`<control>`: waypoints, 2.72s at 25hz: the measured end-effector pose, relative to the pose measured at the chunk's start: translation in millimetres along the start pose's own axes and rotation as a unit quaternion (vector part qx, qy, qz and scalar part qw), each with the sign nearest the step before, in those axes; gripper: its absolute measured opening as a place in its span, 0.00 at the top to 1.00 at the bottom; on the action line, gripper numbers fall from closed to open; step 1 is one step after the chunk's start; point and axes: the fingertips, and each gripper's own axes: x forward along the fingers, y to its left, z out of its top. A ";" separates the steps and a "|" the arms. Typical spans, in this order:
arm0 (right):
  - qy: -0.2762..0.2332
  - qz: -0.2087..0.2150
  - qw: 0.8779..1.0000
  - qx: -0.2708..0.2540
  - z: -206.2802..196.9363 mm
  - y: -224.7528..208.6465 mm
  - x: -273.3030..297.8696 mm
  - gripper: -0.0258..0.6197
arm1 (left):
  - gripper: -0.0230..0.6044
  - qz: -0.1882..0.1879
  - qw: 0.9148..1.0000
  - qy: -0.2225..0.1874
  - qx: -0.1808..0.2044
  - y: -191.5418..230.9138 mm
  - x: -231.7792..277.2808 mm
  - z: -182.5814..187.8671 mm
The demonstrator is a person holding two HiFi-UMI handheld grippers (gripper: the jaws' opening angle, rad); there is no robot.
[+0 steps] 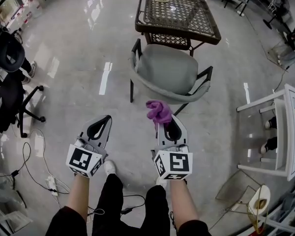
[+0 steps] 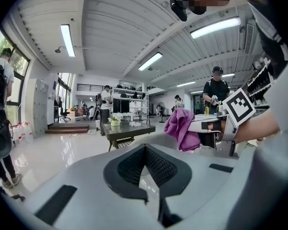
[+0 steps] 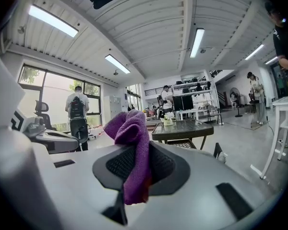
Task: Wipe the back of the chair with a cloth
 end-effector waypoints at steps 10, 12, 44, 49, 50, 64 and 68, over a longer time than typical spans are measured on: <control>-0.002 -0.006 1.000 -0.003 -71.7 25.1 68.9 0.84 | 0.95 -0.002 1.000 0.013 -0.010 39.9 15.2 -94.4; -0.007 -0.006 1.000 -0.006 -75.5 24.1 79.8 0.84 | 0.95 -0.002 1.000 0.013 -0.011 44.3 20.9 -107.0; 0.006 -0.128 0.992 0.008 -81.7 -206.2 21.4 0.84 | 0.95 -0.071 0.996 0.049 0.006 -92.6 118.6 -107.6; 0.007 -0.137 0.990 -0.037 -82.8 -214.2 11.7 0.84 | 0.95 -0.072 0.996 0.047 0.007 -89.0 121.9 -111.9; 0.005 -0.133 0.990 -0.055 -83.0 -205.9 6.9 0.84 | 0.95 -0.070 0.996 0.047 0.007 -86.3 120.5 -113.8; 0.004 0.015 0.999 -0.045 -140.7 -14.7 90.9 0.84 | 0.95 0.017 0.999 0.036 0.008 23.8 62.2 -156.1; 0.003 0.018 0.998 -0.059 -144.2 -2.2 121.4 0.84 | 0.95 0.046 0.999 0.025 0.006 57.1 54.3 -173.6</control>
